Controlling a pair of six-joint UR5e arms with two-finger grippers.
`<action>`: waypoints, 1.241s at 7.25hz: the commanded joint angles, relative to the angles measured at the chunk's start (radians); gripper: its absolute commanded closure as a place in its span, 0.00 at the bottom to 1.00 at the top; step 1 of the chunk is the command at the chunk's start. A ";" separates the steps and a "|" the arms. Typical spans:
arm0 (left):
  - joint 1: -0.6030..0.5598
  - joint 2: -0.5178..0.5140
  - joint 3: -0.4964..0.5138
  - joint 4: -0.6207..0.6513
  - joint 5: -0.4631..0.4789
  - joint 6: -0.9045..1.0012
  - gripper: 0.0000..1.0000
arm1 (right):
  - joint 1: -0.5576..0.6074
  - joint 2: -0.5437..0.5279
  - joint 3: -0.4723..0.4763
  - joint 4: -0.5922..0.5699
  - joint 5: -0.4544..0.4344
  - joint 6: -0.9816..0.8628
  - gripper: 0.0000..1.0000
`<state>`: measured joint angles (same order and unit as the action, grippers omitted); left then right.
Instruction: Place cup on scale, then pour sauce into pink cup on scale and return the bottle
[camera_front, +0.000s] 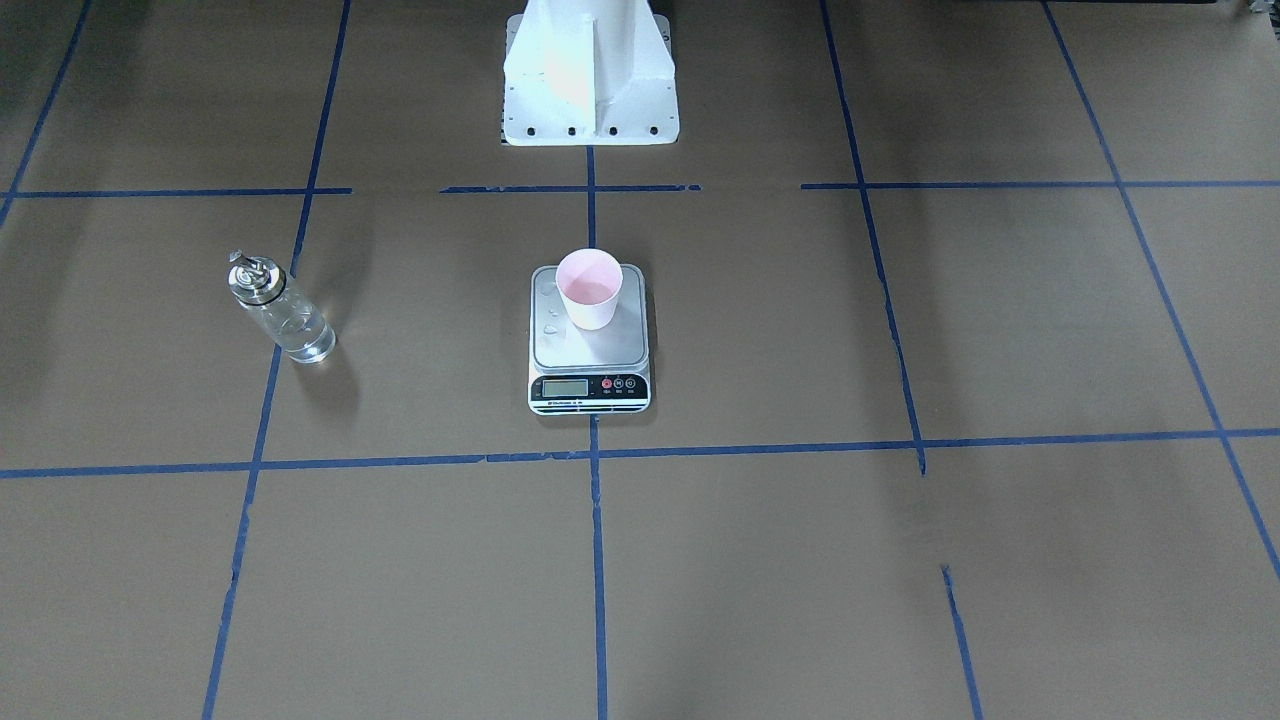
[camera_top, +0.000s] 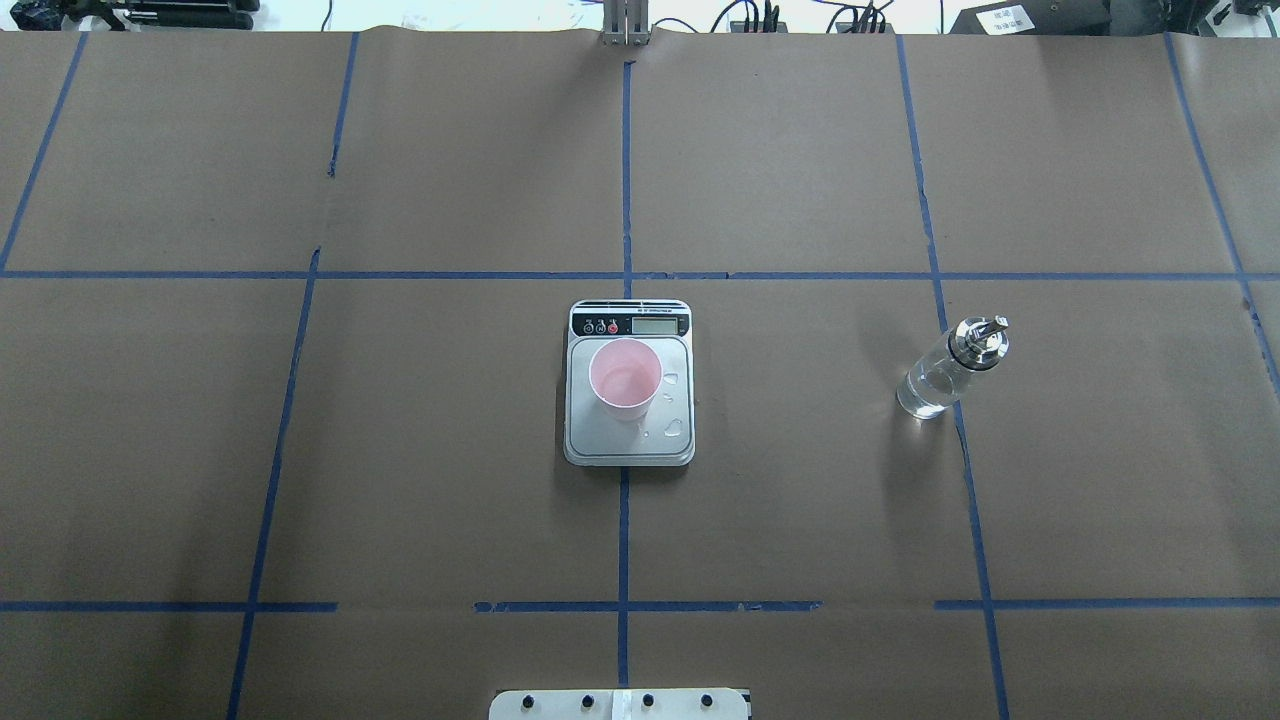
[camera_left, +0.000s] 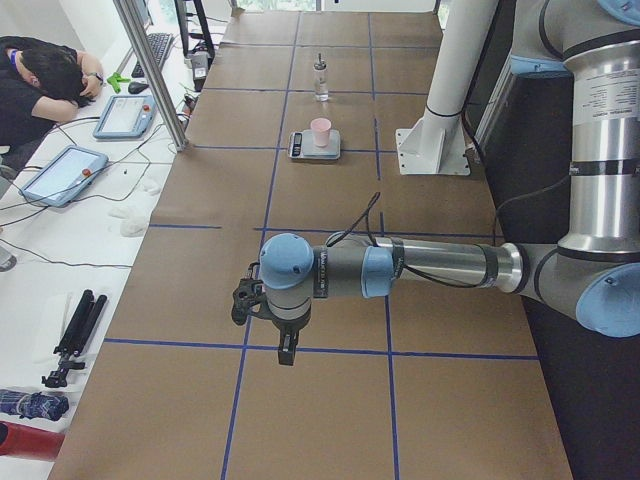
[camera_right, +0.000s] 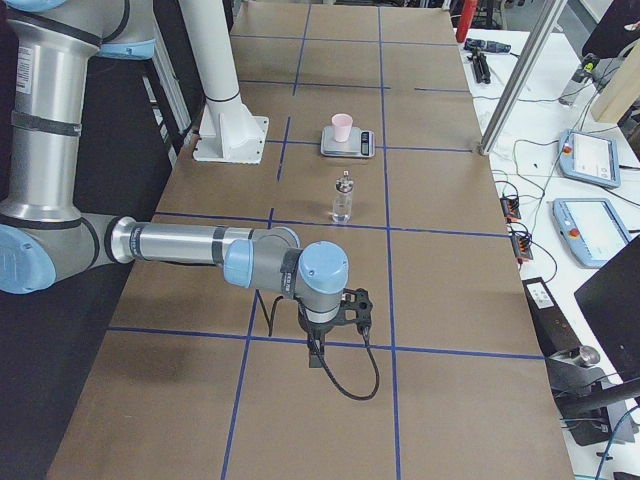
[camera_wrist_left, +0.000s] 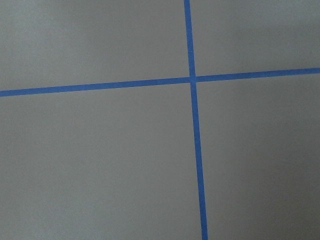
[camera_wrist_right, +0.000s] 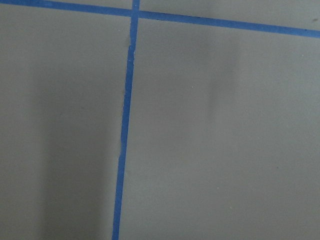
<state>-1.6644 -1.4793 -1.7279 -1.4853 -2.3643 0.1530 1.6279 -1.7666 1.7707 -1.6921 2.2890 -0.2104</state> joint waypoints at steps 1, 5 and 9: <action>0.000 0.002 0.010 -0.001 0.005 -0.001 0.00 | -0.002 0.004 0.006 0.005 0.006 -0.004 0.00; 0.000 -0.003 0.021 0.002 0.005 0.000 0.00 | -0.005 0.000 -0.002 0.000 0.020 -0.010 0.00; 0.000 0.005 0.022 0.008 0.002 -0.001 0.00 | -0.005 -0.008 0.006 0.003 0.020 -0.010 0.00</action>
<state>-1.6644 -1.4771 -1.7053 -1.4837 -2.3619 0.1530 1.6230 -1.7743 1.7747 -1.6880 2.3085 -0.2210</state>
